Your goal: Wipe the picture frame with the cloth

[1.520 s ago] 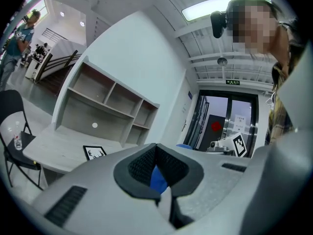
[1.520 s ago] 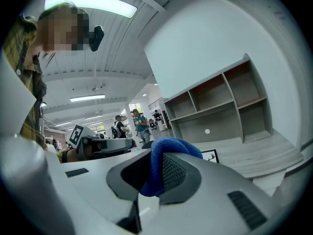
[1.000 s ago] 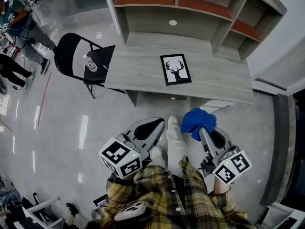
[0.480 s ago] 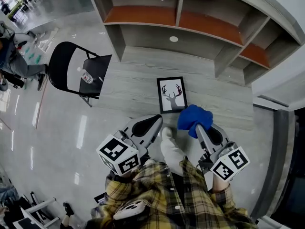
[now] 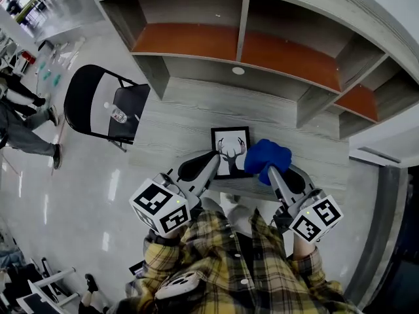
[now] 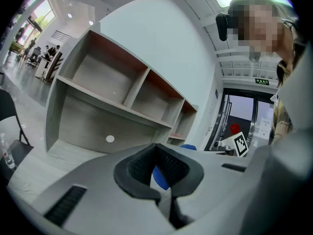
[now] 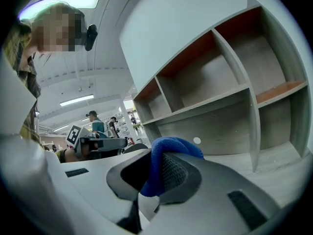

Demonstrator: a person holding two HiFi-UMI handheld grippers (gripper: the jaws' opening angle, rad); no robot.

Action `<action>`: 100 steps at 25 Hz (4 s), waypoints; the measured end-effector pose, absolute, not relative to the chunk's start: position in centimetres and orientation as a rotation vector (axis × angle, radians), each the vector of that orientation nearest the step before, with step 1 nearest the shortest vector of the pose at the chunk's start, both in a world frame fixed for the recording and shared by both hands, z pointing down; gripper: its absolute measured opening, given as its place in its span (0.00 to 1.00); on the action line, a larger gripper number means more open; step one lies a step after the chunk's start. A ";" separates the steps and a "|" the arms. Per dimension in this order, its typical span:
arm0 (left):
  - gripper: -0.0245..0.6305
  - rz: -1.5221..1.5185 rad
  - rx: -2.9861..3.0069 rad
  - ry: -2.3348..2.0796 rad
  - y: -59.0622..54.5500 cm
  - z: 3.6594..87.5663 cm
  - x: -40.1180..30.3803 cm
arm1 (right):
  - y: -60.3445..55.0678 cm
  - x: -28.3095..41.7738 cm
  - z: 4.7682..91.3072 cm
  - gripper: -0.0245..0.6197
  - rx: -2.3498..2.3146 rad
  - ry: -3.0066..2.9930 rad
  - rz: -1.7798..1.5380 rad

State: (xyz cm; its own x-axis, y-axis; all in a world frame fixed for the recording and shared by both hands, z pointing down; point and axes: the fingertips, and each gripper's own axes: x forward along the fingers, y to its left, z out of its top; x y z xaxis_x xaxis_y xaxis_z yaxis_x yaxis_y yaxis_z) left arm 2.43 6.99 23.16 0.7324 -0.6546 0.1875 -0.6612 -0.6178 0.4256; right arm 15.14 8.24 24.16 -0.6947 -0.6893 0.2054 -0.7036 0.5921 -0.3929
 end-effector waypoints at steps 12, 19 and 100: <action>0.05 0.075 2.462 -0.915 0.5 24.1 -1.0 | 2.8 11.8 24.6 0.11 1.315 -2.712 0.746; 0.05 0.167 2.491 -0.753 -2.5 25.5 -3.8 | 0.4 8.8 25.2 0.11 1.507 -2.626 0.772; 0.19 0.837 2.141 -0.521 -7.7 53.8 1.1 | -1.1 2.3 52.2 0.11 1.038 -2.058 0.928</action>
